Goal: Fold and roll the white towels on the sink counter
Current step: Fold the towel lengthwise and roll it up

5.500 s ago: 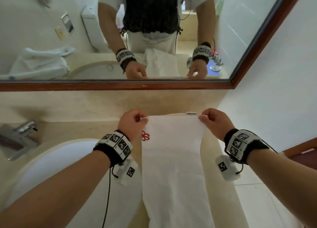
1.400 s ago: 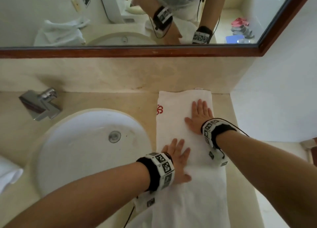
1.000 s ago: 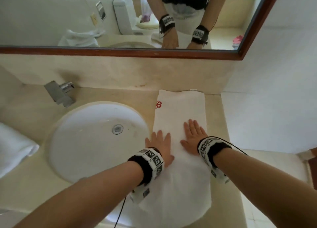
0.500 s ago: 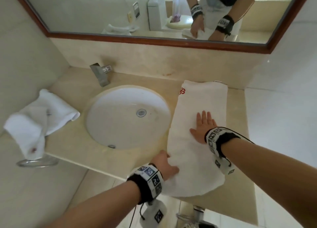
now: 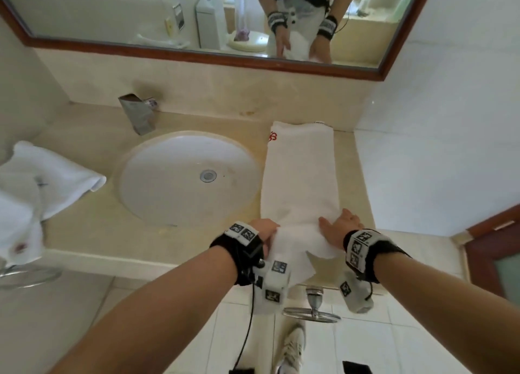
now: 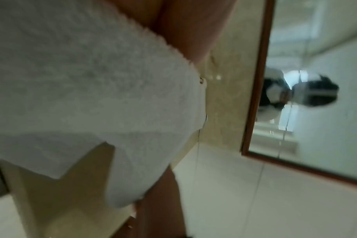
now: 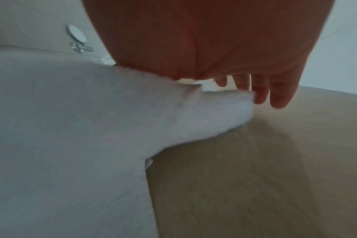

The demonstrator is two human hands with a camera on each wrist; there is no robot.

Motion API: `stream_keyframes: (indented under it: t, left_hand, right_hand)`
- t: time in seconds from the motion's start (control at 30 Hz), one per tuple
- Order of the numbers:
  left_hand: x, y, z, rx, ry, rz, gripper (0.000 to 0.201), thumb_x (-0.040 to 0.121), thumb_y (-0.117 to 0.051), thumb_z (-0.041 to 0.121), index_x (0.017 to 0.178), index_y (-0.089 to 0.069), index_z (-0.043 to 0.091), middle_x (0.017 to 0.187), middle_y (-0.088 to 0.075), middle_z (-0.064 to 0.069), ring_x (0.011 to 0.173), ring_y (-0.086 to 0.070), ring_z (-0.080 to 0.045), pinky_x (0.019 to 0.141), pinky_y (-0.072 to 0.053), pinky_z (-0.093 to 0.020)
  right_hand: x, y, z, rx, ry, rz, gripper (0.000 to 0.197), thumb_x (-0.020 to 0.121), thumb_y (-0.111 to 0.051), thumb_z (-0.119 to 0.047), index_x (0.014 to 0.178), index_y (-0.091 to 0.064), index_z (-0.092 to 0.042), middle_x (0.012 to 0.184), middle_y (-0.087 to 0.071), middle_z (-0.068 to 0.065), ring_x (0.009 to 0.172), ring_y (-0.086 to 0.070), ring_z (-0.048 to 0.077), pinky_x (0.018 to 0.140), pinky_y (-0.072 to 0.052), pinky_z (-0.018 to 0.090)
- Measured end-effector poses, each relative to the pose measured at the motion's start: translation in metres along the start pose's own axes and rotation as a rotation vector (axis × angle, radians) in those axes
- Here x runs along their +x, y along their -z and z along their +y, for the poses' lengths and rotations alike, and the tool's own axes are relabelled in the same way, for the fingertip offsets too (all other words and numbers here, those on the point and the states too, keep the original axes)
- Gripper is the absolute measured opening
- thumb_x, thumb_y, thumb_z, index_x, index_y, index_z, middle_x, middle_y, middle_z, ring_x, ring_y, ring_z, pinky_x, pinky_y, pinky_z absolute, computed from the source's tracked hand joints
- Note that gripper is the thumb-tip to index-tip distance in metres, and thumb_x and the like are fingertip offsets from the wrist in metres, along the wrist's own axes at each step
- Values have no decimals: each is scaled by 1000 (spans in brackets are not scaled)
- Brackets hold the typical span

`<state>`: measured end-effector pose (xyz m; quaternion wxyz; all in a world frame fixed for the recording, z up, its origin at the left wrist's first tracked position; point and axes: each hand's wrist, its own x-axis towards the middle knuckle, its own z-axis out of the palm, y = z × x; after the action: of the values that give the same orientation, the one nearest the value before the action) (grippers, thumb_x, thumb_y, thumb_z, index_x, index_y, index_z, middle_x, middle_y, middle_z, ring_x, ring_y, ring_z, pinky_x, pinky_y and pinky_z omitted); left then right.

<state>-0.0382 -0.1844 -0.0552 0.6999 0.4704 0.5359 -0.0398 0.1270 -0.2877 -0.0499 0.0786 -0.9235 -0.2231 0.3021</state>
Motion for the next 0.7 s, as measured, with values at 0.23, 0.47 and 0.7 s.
stream_keyframes:
  t: [0.23, 0.47, 0.7]
  left_hand:
    - [-28, -13, -6, -384, 6, -77, 21, 76, -68, 15, 79, -53, 1, 78, -58, -15, 67, -56, -26, 70, -47, -36]
    - [-59, -16, -33, -468, 145, -109, 31, 100, -40, 27, 104, -56, 1, 93, -67, -17, 95, -60, -34, 88, -41, -44]
    - [-50, -11, -42, -343, 89, 64, 25, 98, -43, 16, 83, -56, 2, 79, -57, -15, 69, -54, -28, 65, -45, -36]
  right_hand:
    - [-25, -9, 31, 1054, -261, -278, 55, 82, -70, -43, 119, -50, -9, 113, -58, 13, 102, -60, 33, 76, -54, 39]
    - [-35, 6, 46, 1196, -4, -331, 7, 90, -58, -10, 97, -58, -8, 110, -58, 11, 103, -55, 27, 95, -45, 37]
    - [-49, 9, 51, 954, 183, -492, 20, 88, -49, 9, 97, -56, -7, 101, -62, 11, 92, -60, 27, 78, -52, 33]
